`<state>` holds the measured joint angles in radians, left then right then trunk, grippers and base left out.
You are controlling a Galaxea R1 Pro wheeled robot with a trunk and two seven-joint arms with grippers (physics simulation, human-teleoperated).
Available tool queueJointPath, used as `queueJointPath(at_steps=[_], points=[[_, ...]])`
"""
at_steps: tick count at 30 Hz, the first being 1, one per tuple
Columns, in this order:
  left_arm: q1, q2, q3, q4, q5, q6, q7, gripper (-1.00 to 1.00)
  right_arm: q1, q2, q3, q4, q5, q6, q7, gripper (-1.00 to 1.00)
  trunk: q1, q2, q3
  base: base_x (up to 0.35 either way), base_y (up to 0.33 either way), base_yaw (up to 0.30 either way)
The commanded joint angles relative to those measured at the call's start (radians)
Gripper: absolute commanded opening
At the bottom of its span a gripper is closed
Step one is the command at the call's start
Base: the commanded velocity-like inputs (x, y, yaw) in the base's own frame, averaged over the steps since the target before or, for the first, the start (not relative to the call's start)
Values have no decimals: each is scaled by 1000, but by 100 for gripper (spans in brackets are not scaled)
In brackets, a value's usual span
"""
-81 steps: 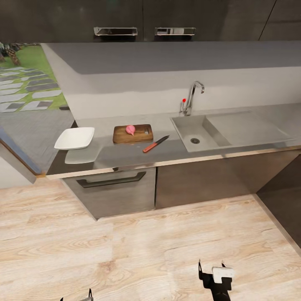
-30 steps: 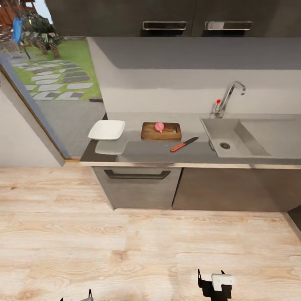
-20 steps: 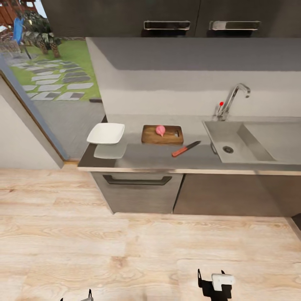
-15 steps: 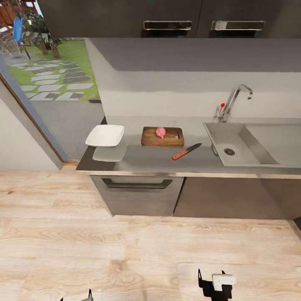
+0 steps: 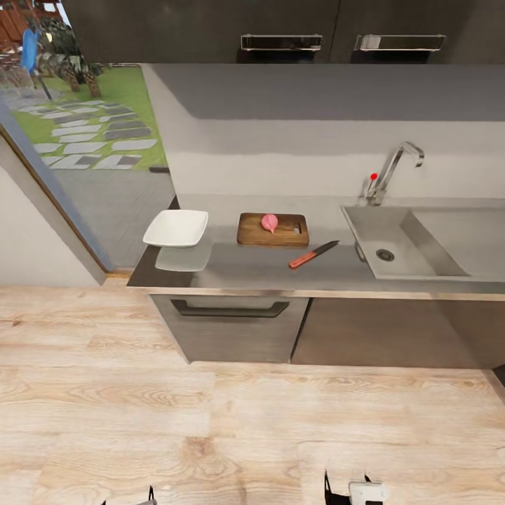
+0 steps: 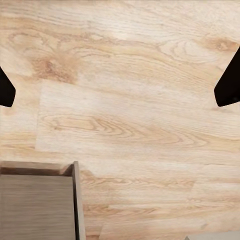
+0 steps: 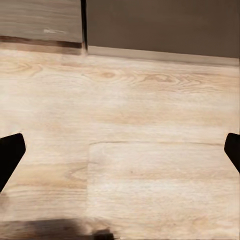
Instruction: In the kitchen, take the Vidalia onion out of the sink, dice it on the chopping board with the paring knife, put the diced onion into the bowl on the countertop, then place both the paring knife and the chopping board into the sink.
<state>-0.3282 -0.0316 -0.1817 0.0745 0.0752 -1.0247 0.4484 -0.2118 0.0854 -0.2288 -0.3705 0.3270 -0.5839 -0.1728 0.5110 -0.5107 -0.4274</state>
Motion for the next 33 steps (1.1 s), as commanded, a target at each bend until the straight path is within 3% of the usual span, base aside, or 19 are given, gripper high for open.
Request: queueJointPath(at_steps=[1, 12, 21, 33], points=[[-2, 0, -9, 4, 7, 1, 1, 100, 5, 4, -5, 4, 11, -3, -5, 100, 0, -1, -1, 0, 0, 0], [-2, -1, -8, 2, 6, 62, 1, 100, 68, 11, -6, 11, 10, -4, -6, 100, 0, -1, -1, 0, 28, 0], [-2, -1, -8, 2, 6, 113, 1, 100, 68, 14, -7, 12, 10, -4, -7, 100, 0, -1, -1, 0, 261, 0], [-2, -1, -8, 2, 6, 117, 0, 100, 68, 20, -7, 11, 9, -4, -7, 100, 0, -1, -1, 0, 300, -50]])
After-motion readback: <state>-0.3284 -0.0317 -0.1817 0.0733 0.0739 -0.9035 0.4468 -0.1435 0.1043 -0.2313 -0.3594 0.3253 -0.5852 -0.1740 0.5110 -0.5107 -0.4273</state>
